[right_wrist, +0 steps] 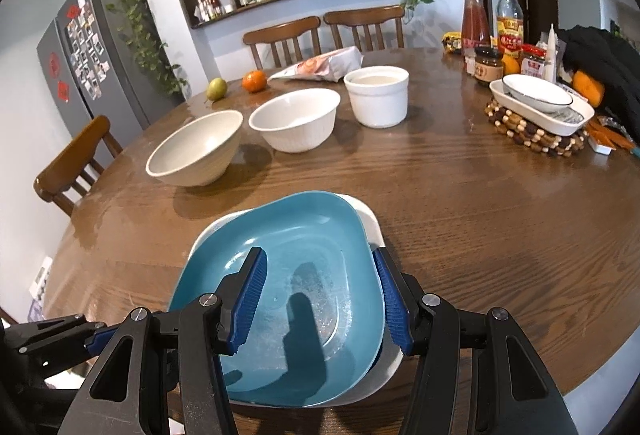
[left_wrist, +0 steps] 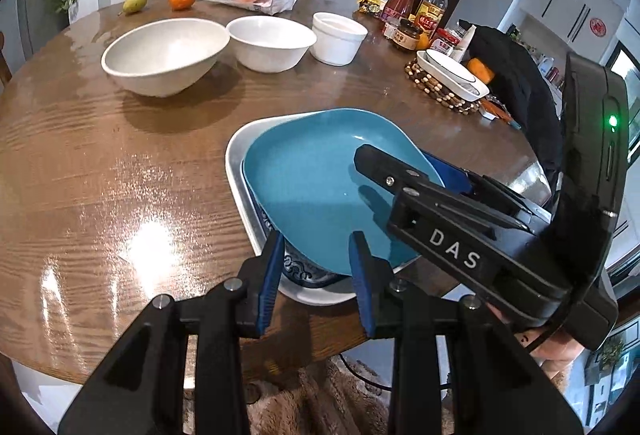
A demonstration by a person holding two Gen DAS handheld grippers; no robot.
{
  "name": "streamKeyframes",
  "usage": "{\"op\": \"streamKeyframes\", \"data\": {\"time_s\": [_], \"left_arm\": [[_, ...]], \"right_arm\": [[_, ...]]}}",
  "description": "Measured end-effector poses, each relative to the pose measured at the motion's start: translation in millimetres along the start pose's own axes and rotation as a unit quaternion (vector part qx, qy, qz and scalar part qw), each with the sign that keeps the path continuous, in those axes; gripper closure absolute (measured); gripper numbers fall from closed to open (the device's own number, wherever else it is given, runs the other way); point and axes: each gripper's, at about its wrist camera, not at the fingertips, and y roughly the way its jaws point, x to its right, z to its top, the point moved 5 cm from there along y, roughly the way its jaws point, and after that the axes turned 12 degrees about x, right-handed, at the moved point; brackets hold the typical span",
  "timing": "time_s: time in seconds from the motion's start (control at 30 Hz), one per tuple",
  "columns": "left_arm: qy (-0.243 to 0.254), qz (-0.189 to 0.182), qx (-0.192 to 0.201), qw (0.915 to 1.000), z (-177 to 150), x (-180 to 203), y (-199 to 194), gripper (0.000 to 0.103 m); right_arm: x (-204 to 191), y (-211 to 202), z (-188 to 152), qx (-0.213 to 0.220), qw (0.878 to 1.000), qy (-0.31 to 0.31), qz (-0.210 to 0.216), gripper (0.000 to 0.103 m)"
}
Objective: Organize plates and bowls
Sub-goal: 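Lower the teal plate onto the stacked plates and open the right tool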
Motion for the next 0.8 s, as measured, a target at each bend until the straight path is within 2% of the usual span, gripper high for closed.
{"op": "streamKeyframes", "data": {"time_s": [0.8], "left_arm": [[-0.02, -0.031, -0.013, 0.9993, -7, -3, 2, 0.068]], "right_arm": [[1, 9, -9, -0.024, 1.0, -0.009, -0.016, 0.046]]}}
